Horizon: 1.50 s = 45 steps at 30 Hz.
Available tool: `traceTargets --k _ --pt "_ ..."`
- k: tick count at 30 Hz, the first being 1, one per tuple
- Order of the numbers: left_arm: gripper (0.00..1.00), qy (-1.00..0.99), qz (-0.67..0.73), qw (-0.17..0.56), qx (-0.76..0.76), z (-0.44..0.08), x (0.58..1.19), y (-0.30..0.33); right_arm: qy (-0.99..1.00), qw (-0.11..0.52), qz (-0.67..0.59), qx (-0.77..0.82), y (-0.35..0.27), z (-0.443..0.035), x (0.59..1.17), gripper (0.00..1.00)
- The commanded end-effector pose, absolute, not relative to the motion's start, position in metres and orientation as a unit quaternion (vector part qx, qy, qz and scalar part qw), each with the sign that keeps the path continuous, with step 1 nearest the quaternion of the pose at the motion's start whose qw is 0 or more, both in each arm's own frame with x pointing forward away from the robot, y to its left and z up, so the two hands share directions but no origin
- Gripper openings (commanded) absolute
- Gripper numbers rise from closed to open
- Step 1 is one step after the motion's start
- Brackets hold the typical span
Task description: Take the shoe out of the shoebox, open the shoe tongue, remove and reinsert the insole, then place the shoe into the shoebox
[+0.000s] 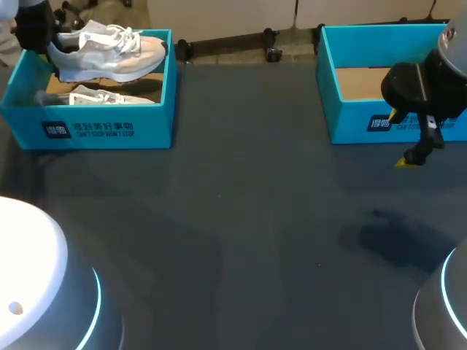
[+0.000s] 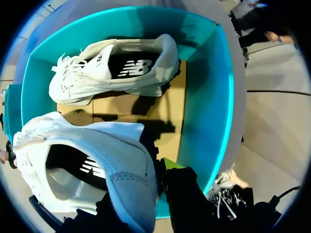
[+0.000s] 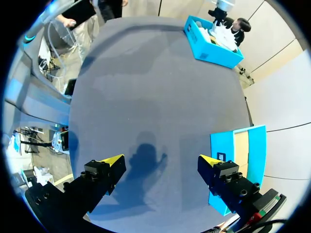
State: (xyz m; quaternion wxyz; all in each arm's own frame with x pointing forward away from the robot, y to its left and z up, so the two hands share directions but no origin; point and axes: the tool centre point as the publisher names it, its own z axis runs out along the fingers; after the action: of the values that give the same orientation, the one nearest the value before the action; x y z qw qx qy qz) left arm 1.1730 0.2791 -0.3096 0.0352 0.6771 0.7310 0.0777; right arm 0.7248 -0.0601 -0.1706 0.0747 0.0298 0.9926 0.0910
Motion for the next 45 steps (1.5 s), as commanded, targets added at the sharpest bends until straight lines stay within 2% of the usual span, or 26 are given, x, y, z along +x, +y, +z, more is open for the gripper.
traceTargets --k 1,43,44,45 --pt "0.0 0.735 0.075 0.031 0.674 -0.315 1.178 0.285 0.993 0.074 0.089 0.03 -0.059 -0.172 0.726 1.0" --pt "0.0 0.737 0.05 -0.03 0.673 -0.394 1.199 0.297 0.993 0.074 0.089 0.03 -0.059 -0.172 0.726 1.0" --pt "0.0 0.738 0.05 -0.031 0.672 -0.394 1.199 0.297 0.993 0.074 0.089 0.03 -0.059 -0.172 0.726 1.0" --pt "0.13 0.738 0.048 -0.033 0.672 -0.395 1.198 0.297 0.993 0.074 0.089 0.03 -0.059 -0.172 0.726 1.0"
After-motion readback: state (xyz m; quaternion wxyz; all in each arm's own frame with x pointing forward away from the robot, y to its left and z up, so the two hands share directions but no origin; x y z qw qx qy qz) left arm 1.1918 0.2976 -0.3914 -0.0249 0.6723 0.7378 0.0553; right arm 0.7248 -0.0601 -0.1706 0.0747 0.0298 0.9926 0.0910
